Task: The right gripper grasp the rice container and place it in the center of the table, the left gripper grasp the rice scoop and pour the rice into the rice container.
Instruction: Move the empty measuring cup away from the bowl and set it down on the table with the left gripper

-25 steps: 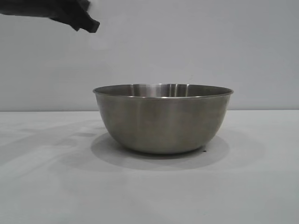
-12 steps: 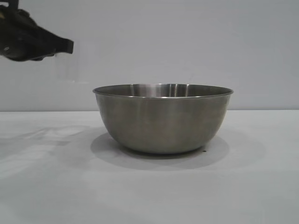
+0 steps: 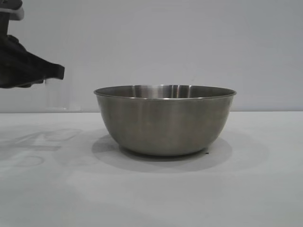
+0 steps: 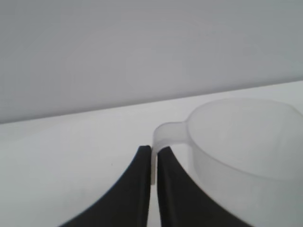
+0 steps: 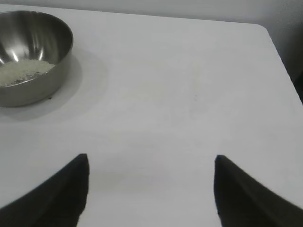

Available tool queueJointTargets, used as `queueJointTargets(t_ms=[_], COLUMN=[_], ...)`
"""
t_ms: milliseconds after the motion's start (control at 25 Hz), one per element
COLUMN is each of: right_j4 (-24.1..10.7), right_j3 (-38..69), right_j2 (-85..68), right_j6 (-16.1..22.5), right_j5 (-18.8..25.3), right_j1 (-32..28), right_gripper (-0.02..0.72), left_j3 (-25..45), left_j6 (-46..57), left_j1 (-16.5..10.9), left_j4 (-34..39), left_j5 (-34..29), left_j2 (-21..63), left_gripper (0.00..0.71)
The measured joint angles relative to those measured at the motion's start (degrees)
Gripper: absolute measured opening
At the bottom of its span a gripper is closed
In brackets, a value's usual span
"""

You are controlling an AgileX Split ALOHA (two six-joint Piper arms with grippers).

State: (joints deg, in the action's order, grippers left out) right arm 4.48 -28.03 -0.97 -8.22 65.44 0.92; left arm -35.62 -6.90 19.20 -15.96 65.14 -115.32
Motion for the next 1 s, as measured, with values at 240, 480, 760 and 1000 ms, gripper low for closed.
queueJointTargets(t_ms=[240,480,760,1000], right_j4=[0.0,0.0,0.0,0.0], right_j3=[0.0,0.0,0.0,0.0], right_j2=[0.0,0.0,0.0,0.0], right_j6=[0.0,0.0,0.0,0.0], right_j5=[0.0,0.0,0.0,0.0], right_j1=[0.0,0.0,0.0,0.0], right_gripper=[0.472,0.472,0.472,0.472], left_j3=[0.0,0.0,0.0,0.0], left_j6=[2.3,2.3,2.4,2.5], left_j1=[0.0,0.0,0.0,0.0], left_j4=[-0.1,0.1,0.1,0.3], left_j5=[0.0,0.0,0.0,0.5], left_j2=[-3.1,-4.3,-5.6,-6.6], left_gripper=[0.0,0.0,0.0,0.049])
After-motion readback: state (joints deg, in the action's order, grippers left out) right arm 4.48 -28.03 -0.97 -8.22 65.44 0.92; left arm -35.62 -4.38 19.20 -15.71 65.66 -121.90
